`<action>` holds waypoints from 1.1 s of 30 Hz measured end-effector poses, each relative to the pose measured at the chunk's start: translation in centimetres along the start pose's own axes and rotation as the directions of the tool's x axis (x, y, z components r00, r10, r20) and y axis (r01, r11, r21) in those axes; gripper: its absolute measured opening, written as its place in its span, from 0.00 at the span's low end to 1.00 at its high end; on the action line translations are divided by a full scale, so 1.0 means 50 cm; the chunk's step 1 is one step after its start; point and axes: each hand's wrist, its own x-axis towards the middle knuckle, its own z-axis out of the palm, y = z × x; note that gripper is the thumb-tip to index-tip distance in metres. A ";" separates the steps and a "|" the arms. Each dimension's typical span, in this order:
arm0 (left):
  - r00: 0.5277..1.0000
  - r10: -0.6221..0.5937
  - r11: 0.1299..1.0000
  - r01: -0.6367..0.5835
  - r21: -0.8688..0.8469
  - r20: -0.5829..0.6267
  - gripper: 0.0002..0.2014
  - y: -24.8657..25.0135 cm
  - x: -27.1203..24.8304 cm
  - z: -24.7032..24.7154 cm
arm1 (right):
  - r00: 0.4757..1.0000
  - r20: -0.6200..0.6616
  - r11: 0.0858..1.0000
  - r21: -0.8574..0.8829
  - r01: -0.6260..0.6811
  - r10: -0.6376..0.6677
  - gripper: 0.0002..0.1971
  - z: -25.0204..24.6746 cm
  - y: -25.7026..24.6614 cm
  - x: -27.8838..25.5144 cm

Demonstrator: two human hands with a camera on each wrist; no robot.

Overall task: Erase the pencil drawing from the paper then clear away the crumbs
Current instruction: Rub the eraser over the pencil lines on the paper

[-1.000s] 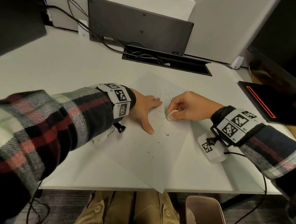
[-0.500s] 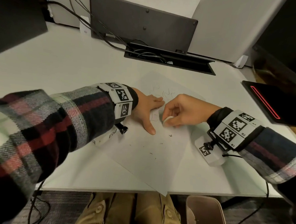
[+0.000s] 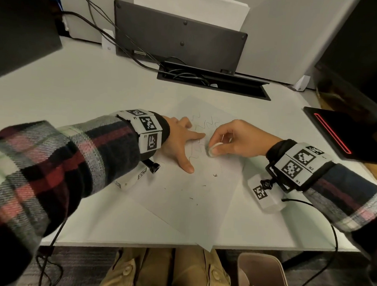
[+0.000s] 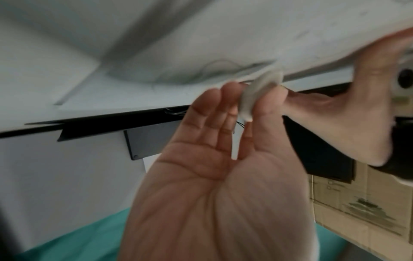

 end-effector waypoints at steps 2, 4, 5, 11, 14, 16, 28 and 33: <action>1.000 0.009 0.999 -0.008 -0.034 0.013 0.52 -0.018 -0.006 -0.006 | 0.999 -0.028 0.999 -0.035 0.017 -0.018 0.04 -0.005 0.006 0.001; 1.000 0.020 0.998 -0.019 -0.062 0.018 0.50 -0.034 -0.014 -0.010 | 0.999 -0.051 1.000 -0.027 0.012 -0.013 0.05 -0.007 0.007 0.005; 1.000 0.026 0.997 -0.025 -0.076 0.007 0.48 -0.038 -0.017 -0.010 | 0.998 -0.056 1.000 -0.024 0.004 -0.005 0.05 -0.008 0.004 0.008; 0.973 0.068 0.888 -0.160 -0.432 -0.219 0.26 -0.036 -0.015 -0.005 | 0.997 -0.074 0.996 0.087 -0.015 0.021 0.07 -0.008 -0.023 0.015; 0.957 0.079 0.786 -0.231 -0.574 -0.278 0.13 -0.027 -0.015 -0.001 | 0.996 -0.090 0.983 0.186 0.005 0.012 0.05 -0.001 -0.033 0.015; 0.950 0.058 0.735 -0.249 -0.631 -0.307 0.10 -0.022 -0.015 0.003 | 0.996 -0.085 0.974 0.226 0.012 0.008 0.03 0.003 -0.034 0.016; 0.949 0.046 0.749 -0.240 -0.617 -0.313 0.07 -0.017 -0.015 0.011 | 0.967 0.253 0.957 -0.283 0.060 0.014 0.39 0.018 0.010 0.020; 0.925 0.057 0.788 -0.272 -0.552 -0.375 0.06 -0.003 -0.009 0.012 | 0.960 0.276 0.971 -0.216 0.105 -0.042 0.49 0.031 0.031 0.030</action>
